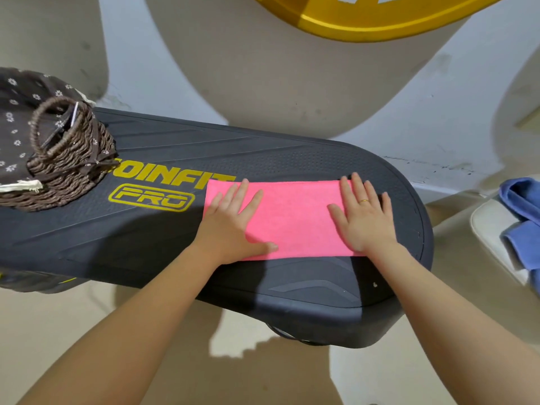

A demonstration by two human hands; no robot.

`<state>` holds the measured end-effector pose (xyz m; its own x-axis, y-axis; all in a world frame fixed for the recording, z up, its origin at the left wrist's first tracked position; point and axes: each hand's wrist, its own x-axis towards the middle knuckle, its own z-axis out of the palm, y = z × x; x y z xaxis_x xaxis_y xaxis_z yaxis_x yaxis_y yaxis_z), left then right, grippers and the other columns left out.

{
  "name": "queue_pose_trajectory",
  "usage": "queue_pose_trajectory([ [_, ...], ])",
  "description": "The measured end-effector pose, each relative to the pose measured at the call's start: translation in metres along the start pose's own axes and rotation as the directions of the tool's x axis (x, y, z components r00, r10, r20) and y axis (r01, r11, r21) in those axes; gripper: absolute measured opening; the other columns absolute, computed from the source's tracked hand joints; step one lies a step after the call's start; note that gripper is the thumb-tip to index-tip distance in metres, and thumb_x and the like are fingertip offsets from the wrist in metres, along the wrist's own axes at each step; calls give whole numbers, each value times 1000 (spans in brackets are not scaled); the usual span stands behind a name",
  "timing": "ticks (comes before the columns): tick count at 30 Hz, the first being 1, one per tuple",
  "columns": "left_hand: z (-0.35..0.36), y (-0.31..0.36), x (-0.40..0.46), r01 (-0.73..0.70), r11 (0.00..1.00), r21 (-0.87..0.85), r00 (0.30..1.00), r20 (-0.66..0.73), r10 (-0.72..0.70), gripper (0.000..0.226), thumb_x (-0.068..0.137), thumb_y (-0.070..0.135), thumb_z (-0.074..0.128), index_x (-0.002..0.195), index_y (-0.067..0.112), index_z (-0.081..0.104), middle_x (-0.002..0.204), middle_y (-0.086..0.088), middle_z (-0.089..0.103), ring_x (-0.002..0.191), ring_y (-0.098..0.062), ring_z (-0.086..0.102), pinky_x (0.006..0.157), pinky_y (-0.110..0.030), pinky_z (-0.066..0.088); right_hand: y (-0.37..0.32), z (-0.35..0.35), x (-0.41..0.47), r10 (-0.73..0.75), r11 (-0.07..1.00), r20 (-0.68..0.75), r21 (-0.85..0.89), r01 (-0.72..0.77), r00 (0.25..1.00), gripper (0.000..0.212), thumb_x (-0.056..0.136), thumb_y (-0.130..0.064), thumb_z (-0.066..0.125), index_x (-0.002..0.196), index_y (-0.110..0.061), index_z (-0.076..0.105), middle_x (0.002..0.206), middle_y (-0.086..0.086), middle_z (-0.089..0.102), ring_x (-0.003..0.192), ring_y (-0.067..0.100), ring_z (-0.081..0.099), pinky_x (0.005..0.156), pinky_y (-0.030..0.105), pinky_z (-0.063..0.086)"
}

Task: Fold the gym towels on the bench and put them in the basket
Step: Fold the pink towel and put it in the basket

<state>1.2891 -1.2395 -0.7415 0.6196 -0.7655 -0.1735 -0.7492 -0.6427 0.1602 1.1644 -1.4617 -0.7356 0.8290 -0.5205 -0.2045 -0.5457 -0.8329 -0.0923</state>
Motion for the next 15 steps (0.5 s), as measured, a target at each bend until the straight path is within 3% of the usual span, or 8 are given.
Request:
queue_pose_trajectory([
  [5,-6,16,1,104,995,-11,993,58,-103,127,44,89,18,149,20,1,157,-8,-12,146,-22,-6,117,-40,-1,7,-6,-7,116,990,-5,81,-116,993,65,98,-46,23,150,-11,6,160,8,3,147,25,2,118,45,4],
  [8,-4,43,6,57,993,-101,982,-175,-74,105,67,74,19,144,3,27,155,-15,16,143,-32,20,114,-46,16,6,-16,-15,194,975,-77,128,-184,978,58,95,-42,39,138,-3,34,151,17,27,136,34,27,107,45,29],
  [9,-5,53,10,14,993,-121,979,-202,-38,98,72,70,17,144,4,28,155,-13,17,143,-32,20,115,-45,16,7,-19,-18,202,974,-95,121,-190,975,53,94,-41,44,132,-4,41,145,17,34,130,36,34,100,45,35],
  [12,-6,79,22,-103,993,-48,992,-81,99,86,84,68,17,149,13,6,158,-4,-5,146,-19,-3,117,-33,-4,12,-25,-22,212,961,-85,197,-192,974,41,93,-32,49,123,-3,49,130,18,46,118,36,43,88,43,42],
  [15,-9,103,35,-201,979,35,979,-30,202,75,94,55,30,149,14,0,158,-3,-9,145,-17,-8,116,-32,-9,15,-27,-21,262,898,-93,388,-207,961,29,95,-18,43,115,-1,52,118,21,54,107,38,51,80,41,43],
])
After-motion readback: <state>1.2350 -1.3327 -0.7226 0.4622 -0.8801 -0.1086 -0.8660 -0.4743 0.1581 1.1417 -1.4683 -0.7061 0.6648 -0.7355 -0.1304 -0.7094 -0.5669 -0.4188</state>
